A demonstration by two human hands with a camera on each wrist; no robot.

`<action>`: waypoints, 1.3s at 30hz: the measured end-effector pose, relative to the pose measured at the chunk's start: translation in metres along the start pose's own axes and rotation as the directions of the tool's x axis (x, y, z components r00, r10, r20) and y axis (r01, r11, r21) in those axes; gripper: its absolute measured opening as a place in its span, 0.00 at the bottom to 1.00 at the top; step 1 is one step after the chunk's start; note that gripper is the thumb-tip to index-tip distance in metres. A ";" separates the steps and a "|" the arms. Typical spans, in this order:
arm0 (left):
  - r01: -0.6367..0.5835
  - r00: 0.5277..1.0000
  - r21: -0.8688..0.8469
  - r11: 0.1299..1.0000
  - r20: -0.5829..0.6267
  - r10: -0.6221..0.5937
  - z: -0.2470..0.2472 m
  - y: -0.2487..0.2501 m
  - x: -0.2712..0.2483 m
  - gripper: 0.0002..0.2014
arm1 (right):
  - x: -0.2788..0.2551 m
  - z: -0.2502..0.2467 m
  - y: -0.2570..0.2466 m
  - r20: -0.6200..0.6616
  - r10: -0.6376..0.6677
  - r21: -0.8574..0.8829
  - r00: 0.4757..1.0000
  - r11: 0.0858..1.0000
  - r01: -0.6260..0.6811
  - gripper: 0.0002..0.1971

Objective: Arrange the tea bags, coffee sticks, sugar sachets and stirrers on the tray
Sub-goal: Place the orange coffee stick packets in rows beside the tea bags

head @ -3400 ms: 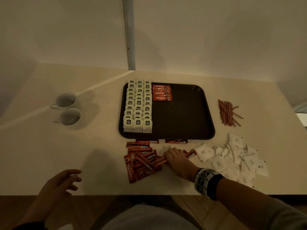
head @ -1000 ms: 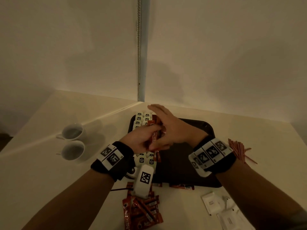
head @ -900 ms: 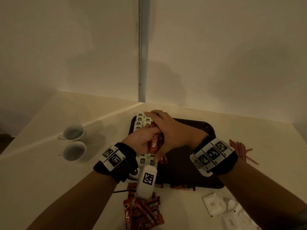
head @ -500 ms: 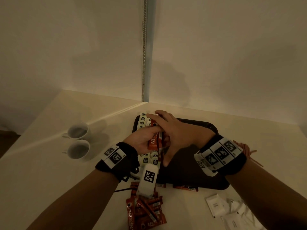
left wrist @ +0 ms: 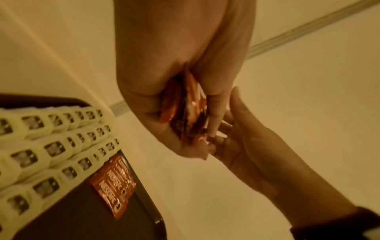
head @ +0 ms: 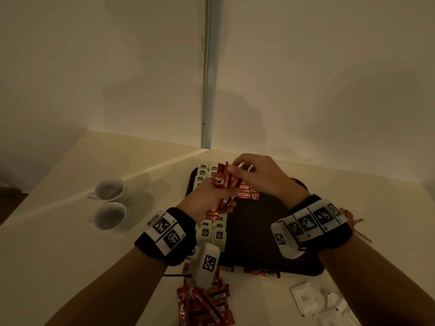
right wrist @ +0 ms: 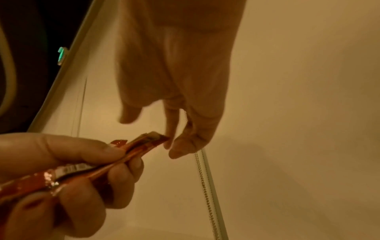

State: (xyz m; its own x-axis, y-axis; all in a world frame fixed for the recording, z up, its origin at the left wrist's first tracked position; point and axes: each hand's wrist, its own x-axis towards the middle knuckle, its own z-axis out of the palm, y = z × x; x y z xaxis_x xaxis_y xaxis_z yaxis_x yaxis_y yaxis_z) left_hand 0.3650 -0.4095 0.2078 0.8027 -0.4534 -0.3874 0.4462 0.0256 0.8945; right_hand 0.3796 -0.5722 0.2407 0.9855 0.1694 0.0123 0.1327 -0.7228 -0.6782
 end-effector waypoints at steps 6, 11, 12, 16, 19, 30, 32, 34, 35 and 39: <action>-0.079 0.996 -0.029 0.996 -0.052 0.077 -0.005 0.002 0.000 0.06 | -0.005 0.004 0.010 0.056 0.101 0.429 0.993 0.896 -0.116 0.04; -0.129 0.981 -0.181 0.975 -0.164 0.099 -0.015 0.006 0.002 0.10 | -0.010 0.002 0.023 -0.056 0.103 0.538 0.993 0.841 -0.058 0.08; -0.159 0.974 -0.124 0.979 -0.180 0.135 -0.016 0.006 0.002 0.09 | -0.012 0.003 0.024 -0.067 0.110 0.563 0.992 0.825 -0.054 0.09; -0.276 0.918 0.097 0.956 -0.267 0.292 -0.015 0.007 0.003 0.05 | -0.016 0.012 0.023 -0.073 0.109 0.613 0.991 0.789 -0.042 0.09; -0.325 0.880 0.197 0.925 -0.296 0.372 -0.015 0.007 0.005 0.05 | -0.016 0.018 0.020 -0.077 0.058 0.578 0.995 0.816 -0.003 0.11; -0.268 0.872 0.312 0.912 -0.323 0.367 -0.028 0.006 0.012 0.04 | -0.014 0.030 0.032 0.048 0.177 0.696 0.983 0.700 -0.160 0.10; -0.262 0.865 0.313 0.913 -0.343 0.366 -0.030 0.005 0.014 0.04 | -0.013 0.030 0.034 0.066 0.174 0.692 0.983 0.701 -0.171 0.11; -0.259 0.852 0.301 0.918 -0.376 0.364 -0.032 0.004 0.017 0.05 | -0.011 0.028 0.035 0.021 0.218 0.671 0.976 0.720 -0.176 0.09; -0.259 0.848 0.289 0.922 -0.388 0.360 -0.033 0.003 0.018 0.05 | -0.009 0.026 0.037 -0.011 0.251 0.659 0.968 0.730 -0.182 0.07; -0.253 0.853 0.307 0.918 -0.377 0.361 -0.033 0.001 0.022 0.05 | -0.006 0.021 0.044 -0.015 0.262 0.658 0.965 0.729 -0.188 0.06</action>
State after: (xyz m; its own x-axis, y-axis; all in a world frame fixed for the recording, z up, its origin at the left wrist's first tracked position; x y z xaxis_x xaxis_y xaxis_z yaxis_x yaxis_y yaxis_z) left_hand 0.3959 -0.3896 0.1927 0.9949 -0.0414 -0.0917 0.0854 -0.1352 0.9871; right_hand 0.3770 -0.5914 0.1954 0.9873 -0.0356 -0.1548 -0.1579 -0.1176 -0.9804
